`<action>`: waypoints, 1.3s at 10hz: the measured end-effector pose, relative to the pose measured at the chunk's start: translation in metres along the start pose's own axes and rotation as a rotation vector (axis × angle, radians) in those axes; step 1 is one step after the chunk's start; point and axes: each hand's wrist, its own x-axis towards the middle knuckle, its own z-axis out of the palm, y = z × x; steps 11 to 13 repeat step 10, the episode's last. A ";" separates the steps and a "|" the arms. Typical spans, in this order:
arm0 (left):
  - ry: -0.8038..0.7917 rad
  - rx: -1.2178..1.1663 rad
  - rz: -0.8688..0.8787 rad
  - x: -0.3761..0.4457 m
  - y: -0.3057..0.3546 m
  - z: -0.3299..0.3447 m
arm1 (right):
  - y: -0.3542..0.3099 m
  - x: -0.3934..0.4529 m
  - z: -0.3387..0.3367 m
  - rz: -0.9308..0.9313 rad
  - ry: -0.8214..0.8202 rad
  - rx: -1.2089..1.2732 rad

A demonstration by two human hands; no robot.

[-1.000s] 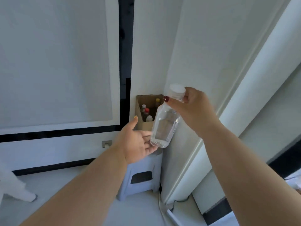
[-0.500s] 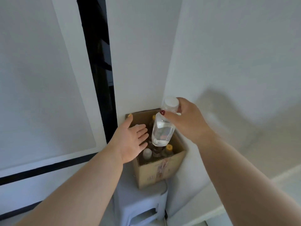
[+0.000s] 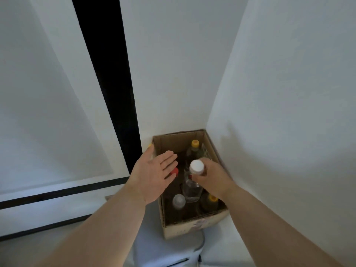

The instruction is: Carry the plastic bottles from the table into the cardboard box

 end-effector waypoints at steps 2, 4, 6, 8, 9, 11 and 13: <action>0.052 -0.026 0.005 0.020 -0.009 -0.010 | 0.021 0.013 0.025 0.061 -0.126 -0.117; 0.079 -0.049 -0.003 0.026 -0.012 -0.011 | 0.029 0.025 0.034 0.112 -0.199 -0.342; 0.099 -0.057 -0.023 0.025 -0.014 -0.015 | 0.036 0.031 0.045 0.141 -0.349 -0.622; 0.106 -0.096 -0.018 0.024 -0.017 -0.023 | 0.030 0.032 0.051 0.067 -0.394 -0.811; 0.095 -0.102 -0.018 0.022 -0.016 -0.025 | 0.023 0.028 0.045 0.037 -0.387 -0.782; 0.087 -0.117 0.003 0.019 -0.015 -0.031 | 0.013 0.023 0.032 0.013 -0.249 -0.528; 0.087 -0.117 0.003 0.019 -0.015 -0.031 | 0.013 0.023 0.032 0.013 -0.249 -0.528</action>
